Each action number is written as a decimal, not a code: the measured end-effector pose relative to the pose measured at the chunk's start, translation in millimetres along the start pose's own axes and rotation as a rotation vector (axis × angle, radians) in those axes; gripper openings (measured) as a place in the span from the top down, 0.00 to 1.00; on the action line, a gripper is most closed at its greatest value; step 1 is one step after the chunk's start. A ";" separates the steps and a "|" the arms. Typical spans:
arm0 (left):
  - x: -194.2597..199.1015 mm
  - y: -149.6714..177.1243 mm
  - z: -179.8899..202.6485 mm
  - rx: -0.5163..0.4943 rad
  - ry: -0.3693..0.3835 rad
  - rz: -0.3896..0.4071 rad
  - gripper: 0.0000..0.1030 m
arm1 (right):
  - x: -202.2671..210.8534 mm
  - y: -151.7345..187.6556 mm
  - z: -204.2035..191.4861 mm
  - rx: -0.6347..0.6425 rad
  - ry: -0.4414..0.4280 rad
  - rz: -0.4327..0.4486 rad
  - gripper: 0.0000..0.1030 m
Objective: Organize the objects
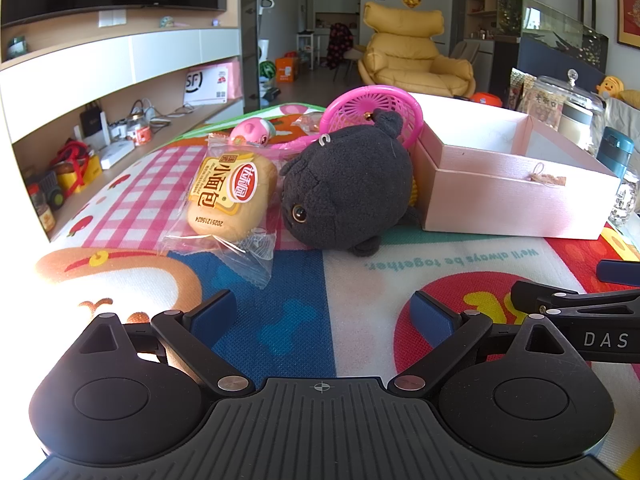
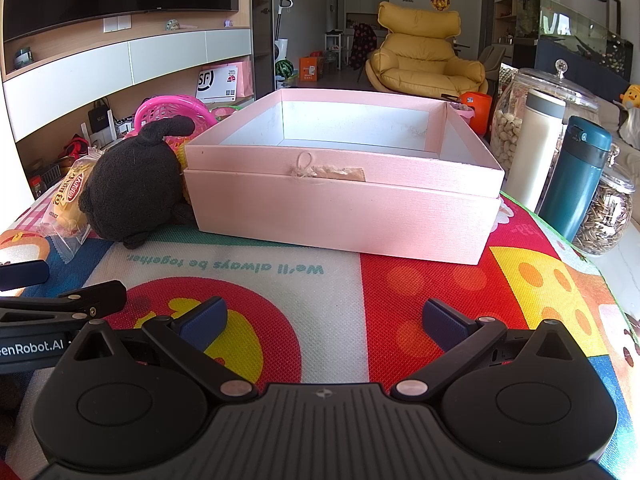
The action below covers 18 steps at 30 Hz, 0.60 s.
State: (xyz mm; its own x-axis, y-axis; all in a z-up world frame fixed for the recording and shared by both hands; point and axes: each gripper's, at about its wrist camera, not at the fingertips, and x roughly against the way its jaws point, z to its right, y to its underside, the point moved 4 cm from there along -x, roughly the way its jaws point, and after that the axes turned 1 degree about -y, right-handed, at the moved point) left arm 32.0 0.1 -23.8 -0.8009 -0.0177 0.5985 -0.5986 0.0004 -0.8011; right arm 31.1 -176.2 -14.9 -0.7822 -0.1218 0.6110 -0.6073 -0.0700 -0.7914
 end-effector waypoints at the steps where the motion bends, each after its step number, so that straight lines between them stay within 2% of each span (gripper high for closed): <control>1: 0.1 0.1 0.0 0.000 0.000 0.000 0.05 | 0.1 0.0 0.0 0.000 0.000 0.000 0.00; 18: 0.3 0.2 0.0 -0.004 -0.004 0.000 0.04 | 0.6 -0.1 -1.0 0.002 0.001 0.000 0.00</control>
State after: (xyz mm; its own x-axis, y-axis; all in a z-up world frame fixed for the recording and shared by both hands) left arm 31.6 0.1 -23.9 -0.8008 -0.0216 0.5985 -0.5988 0.0045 -0.8009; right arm 30.5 -175.3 -14.4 -0.7825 -0.1212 0.6107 -0.6067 -0.0716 -0.7917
